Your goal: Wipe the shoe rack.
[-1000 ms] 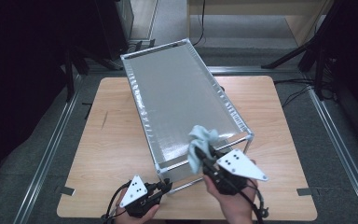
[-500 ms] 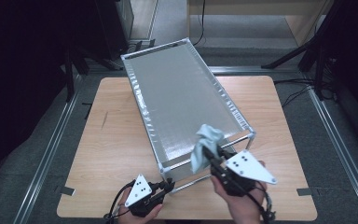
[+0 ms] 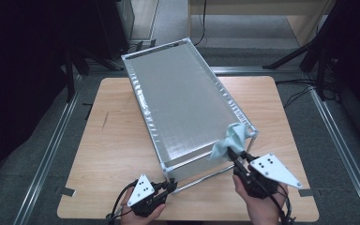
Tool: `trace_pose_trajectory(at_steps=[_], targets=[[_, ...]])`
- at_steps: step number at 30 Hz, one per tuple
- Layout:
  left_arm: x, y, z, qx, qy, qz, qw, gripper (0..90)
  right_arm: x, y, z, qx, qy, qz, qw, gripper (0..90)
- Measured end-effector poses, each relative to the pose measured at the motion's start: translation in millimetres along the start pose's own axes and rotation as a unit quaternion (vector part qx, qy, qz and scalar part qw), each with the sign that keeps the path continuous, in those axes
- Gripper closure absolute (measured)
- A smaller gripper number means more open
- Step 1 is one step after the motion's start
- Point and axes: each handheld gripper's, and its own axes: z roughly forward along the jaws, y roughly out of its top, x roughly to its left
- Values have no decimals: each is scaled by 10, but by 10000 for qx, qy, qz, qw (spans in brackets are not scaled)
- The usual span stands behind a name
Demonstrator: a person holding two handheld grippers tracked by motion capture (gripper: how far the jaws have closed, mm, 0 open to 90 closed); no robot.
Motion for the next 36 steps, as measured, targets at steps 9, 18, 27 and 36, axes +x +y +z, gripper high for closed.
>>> trace_pose_trajectory(at_steps=[9,18,27,36], targets=[[5,2,11,9,-55,5,10000,797,780,-32,61,39,948,-685,9931,790],[12,2,11,36,-71,31,10000,797,164,-10,4,-9,196,16,9998,814],[6,2,23,49,-93,47,9999,798,-124,-21,-60,-13,-131,199,9997,819],[7,1,28,32,-114,30,9999,798,554,-58,27,82,891,-320,9955,817]])
